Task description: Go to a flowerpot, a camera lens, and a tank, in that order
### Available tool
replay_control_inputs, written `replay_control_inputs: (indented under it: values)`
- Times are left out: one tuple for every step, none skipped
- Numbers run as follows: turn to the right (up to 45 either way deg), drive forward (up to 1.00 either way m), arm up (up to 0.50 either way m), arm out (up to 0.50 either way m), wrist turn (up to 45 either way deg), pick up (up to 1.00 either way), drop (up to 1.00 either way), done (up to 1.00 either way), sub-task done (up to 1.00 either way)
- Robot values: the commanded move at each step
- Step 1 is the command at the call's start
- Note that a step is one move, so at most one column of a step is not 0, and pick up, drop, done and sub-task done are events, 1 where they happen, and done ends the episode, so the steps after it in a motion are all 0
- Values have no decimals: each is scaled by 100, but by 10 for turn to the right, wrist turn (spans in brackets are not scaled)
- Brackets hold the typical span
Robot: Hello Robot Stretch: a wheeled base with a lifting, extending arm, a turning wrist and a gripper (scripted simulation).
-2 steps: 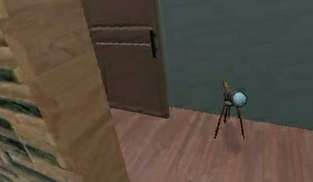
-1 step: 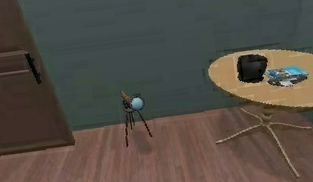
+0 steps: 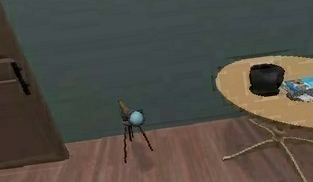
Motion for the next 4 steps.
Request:
replay_control_inputs:
  values:
    - [-120,0,0,0,0,0,0,0,0]
    - [0,40,0,0,0,0,0,0,0]
    - [-330,0,0,0,0,0,0,0,0]
    - [0,25,0,0,0,0,0,0,0]
